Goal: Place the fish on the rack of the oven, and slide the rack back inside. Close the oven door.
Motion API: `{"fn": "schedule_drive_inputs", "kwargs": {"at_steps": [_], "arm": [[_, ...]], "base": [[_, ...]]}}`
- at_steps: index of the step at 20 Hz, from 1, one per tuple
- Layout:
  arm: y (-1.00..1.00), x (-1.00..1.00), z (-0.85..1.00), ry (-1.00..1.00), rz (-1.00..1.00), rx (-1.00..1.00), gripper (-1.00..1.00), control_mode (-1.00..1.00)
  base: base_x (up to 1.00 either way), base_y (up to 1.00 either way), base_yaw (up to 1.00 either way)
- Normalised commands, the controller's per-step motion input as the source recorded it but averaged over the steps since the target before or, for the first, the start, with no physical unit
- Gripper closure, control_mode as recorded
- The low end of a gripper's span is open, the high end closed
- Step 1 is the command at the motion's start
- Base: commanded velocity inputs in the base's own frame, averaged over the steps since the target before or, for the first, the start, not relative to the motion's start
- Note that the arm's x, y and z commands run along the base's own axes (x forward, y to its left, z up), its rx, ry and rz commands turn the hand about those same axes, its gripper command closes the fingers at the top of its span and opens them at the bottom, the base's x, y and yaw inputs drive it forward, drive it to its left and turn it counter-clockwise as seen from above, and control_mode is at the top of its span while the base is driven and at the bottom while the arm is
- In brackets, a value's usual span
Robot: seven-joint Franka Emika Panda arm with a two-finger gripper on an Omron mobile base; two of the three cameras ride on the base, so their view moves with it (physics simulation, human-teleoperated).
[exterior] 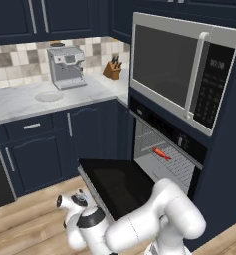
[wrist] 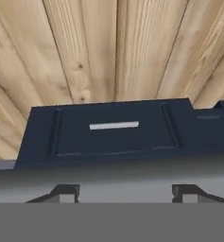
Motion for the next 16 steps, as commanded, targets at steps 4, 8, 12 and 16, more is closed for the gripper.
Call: {"fn": "schedule_drive_inputs", "kwargs": {"at_steps": [4,8,12,16], "arm": [[-0.82,0.0,0.02,-0.28,-0.44,-0.09,-1.0,-1.0],[-0.69,0.0,0.07,-0.19,-0.42,-0.03,-1.0,-1.0],[-0.13,0.0,-0.61,-0.03,-0.38,-0.02,-1.0,-1.0],[0.1,0.03,-0.99,-0.03,-0.37,-0.05,-1.0,-1.0]], "base": [[0.0,0.0,0.0],[0.0,0.0,0.0],[0.0,0.0,0.0],[0.0,0.0,0.0]]}}
